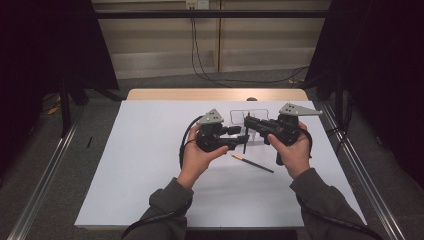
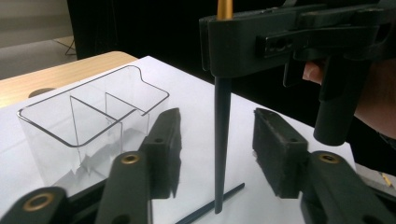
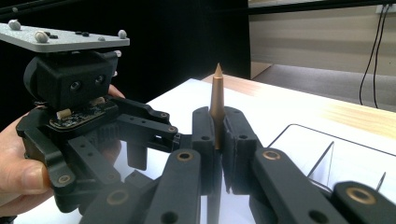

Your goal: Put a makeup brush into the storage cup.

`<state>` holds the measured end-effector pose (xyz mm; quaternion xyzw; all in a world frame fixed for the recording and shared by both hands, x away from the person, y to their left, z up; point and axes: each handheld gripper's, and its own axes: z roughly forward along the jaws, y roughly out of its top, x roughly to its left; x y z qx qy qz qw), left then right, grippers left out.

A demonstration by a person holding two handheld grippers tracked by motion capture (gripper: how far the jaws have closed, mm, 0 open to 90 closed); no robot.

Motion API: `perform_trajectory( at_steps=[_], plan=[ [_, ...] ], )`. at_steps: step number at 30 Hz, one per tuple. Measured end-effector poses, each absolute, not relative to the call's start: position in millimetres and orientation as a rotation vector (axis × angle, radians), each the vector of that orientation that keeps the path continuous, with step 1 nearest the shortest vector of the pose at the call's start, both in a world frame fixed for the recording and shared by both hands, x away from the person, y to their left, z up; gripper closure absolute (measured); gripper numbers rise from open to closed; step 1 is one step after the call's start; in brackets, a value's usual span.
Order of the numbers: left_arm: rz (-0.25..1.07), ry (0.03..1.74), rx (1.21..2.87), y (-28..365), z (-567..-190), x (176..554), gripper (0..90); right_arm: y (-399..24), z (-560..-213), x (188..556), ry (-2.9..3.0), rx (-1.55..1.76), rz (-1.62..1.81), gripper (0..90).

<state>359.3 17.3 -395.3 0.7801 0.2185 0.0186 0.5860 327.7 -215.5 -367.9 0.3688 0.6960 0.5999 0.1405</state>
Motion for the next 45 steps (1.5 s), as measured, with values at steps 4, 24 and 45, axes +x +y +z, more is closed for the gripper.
perform_trajectory(
  at_steps=[4, 24, 45],
  plan=[
    [0.053, 0.502, 1.803, 19, -396, 360, 42.0, -216, -367, 327, 2.008, 1.066, 1.731, 84.4],
    [0.101, 0.470, 1.793, 30, -401, 363, 8.3, -220, -366, 327, 2.000, 1.049, 1.732, 84.4],
    [0.155, 0.527, 1.827, 63, -408, 365, 1.9, -223, -368, 326, 2.000, 1.048, 1.733, 84.4]
  ],
)
